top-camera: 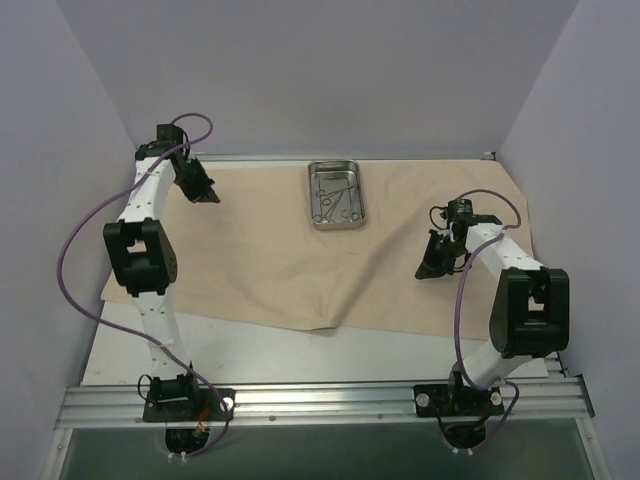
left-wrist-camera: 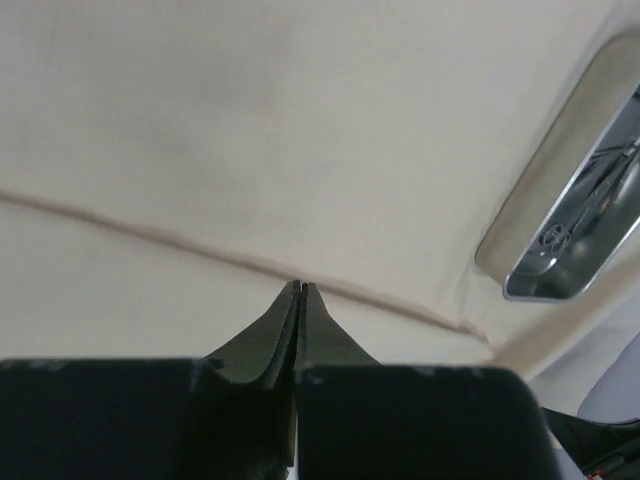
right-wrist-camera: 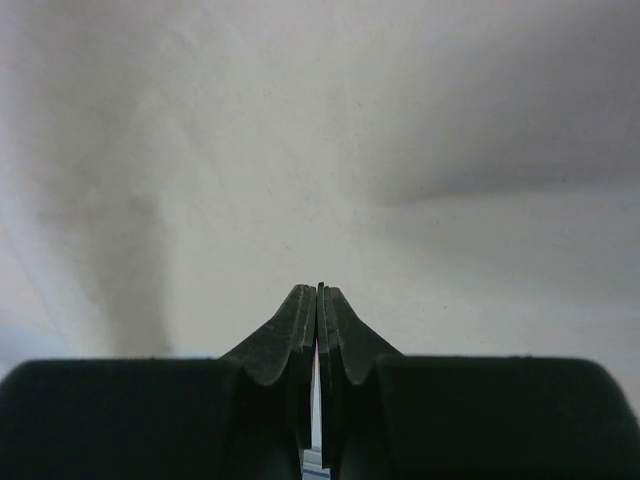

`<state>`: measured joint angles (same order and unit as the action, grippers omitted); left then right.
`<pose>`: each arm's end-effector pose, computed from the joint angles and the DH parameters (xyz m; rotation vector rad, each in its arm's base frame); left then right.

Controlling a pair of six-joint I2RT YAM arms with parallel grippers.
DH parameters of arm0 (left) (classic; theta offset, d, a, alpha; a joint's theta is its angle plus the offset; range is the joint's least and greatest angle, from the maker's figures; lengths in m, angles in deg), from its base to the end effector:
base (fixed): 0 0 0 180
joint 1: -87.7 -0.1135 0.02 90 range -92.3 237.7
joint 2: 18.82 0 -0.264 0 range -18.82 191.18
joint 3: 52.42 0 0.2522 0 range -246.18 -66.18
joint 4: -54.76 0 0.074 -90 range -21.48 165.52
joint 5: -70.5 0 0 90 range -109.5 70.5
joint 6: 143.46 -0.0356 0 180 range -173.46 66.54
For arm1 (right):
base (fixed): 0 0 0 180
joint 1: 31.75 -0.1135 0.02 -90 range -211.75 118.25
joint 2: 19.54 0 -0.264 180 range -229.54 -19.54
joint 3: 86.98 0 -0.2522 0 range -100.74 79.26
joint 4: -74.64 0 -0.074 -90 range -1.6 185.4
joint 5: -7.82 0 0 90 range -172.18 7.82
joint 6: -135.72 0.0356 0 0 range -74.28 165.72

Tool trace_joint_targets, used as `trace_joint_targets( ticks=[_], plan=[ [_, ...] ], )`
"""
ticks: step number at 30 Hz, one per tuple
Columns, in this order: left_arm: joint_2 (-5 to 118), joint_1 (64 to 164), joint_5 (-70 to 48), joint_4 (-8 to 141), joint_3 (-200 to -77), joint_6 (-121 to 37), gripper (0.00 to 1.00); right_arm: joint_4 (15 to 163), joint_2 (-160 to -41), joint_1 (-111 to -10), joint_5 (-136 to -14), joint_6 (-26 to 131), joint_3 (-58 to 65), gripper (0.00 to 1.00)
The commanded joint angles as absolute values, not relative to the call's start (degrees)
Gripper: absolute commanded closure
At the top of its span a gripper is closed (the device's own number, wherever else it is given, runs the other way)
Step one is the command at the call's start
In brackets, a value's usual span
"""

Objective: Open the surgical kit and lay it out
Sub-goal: Smooth out the surgical kit at the center of the board.

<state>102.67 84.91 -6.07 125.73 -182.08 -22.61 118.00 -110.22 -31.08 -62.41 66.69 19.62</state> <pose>0.4571 0.0140 0.2778 -0.7076 2.6065 -0.4667 0.3168 0.0083 0.2089 0.3773 2.6163 0.5749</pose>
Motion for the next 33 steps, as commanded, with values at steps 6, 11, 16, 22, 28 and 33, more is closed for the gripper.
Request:
trace_joint_targets(
  ticks=[6, 11, 16, 22, 28, 33],
  plan=[
    [121.1, 84.1, -0.8, 126.0, -196.2, -22.0, 0.98, 116.3, -114.9, -28.4, -67.0, 72.2, 27.7, 1.00],
    [123.6, 81.6, 0.8, 124.2, -194.6, -19.3, 0.98, 124.3, -112.0, -24.3, -72.2, 73.8, 30.5, 1.00],
    [125.1, 79.1, 0.8, 124.5, -194.3, -19.7, 0.98, 135.5, -105.1, -23.8, -80.1, 79.4, 28.8, 1.00],
    [122.4, 77.9, -0.5, 125.4, -193.5, -22.2, 0.98, 136.0, -108.2, -35.6, -72.3, 67.5, 5.5, 1.00],
    [120.7, 77.9, 1.6, 122.7, -191.4, -20.8, 0.97, 128.6, -127.8, -55.8, -63.6, 63.5, -20.1, 1.00],
    [121.3, 77.9, 2.4, 124.1, -191.1, -21.7, 0.97, 120.5, -138.6, -66.3, -62.4, 62.7, -29.7, 1.00]
  ],
)
